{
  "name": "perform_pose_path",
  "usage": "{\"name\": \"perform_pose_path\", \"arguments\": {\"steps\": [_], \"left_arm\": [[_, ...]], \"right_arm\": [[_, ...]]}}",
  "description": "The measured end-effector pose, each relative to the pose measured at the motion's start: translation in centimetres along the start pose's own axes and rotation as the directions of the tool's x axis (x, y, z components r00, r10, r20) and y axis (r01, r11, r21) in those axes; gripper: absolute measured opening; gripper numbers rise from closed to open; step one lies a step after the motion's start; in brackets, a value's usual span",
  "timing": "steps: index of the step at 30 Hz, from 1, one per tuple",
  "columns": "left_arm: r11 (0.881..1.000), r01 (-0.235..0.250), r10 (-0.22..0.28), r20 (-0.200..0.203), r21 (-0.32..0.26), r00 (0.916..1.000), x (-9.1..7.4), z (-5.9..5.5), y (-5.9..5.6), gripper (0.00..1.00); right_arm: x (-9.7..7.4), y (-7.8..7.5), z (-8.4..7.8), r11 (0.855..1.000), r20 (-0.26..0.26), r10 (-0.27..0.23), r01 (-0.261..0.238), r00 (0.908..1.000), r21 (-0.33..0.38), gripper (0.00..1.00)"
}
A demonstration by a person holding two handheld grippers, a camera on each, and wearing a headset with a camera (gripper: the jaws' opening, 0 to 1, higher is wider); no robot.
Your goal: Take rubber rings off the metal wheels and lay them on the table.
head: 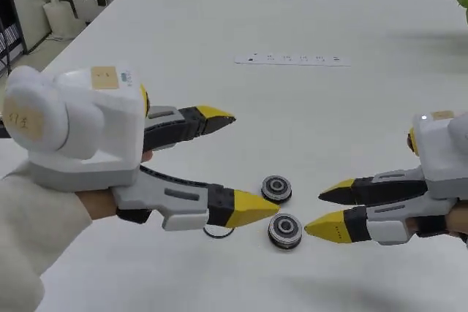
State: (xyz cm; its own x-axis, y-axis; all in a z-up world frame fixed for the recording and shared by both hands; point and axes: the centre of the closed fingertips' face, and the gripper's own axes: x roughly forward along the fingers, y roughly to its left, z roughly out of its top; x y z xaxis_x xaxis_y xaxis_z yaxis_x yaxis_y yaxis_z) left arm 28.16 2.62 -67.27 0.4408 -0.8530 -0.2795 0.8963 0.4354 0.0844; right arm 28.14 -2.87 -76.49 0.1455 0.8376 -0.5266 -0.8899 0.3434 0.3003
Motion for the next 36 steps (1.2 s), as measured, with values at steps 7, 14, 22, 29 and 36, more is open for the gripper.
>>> {"name": "perform_pose_path", "arguments": {"steps": [7, 14, 22, 29, 36], "left_arm": [[0.999, 0.022, -0.022, -0.005, 0.024, 0.9998, 0.9, 0.6, -0.3, 0.70], [0.998, 0.053, -0.053, 0.004, 0.019, 0.9986, 2.5, 1.5, -0.5, 0.65], [0.990, 0.119, -0.115, -0.056, 0.071, 0.9918, 4.6, -0.1, -1.5, 0.60], [0.987, 0.153, -0.146, -0.136, 0.044, 0.9799, 5.5, -3.5, -2.0, 0.54], [0.986, 0.157, -0.146, -0.186, 0.049, 0.9716, 6.0, -6.0, -2.0, 0.45]], "right_arm": [[0.5, 0.3, -0.1, 0.999, -0.009, 0.001, -0.002, 1.0000, -0.032, 0.36], [1.3, 0.5, -0.7, 0.999, -0.036, -0.001, -0.001, 0.9993, -0.054, 0.36], [2.1, 0.3, -1.4, 0.994, -0.073, -0.011, 0.003, 0.9972, -0.106, 0.37], [2.5, -0.1, -2.1, 0.994, -0.095, -0.020, 0.009, 0.9953, -0.111, 0.35], [2.7, -0.2, -2.5, 0.995, -0.100, -0.022, 0.011, 0.9947, -0.104, 0.30]]}}
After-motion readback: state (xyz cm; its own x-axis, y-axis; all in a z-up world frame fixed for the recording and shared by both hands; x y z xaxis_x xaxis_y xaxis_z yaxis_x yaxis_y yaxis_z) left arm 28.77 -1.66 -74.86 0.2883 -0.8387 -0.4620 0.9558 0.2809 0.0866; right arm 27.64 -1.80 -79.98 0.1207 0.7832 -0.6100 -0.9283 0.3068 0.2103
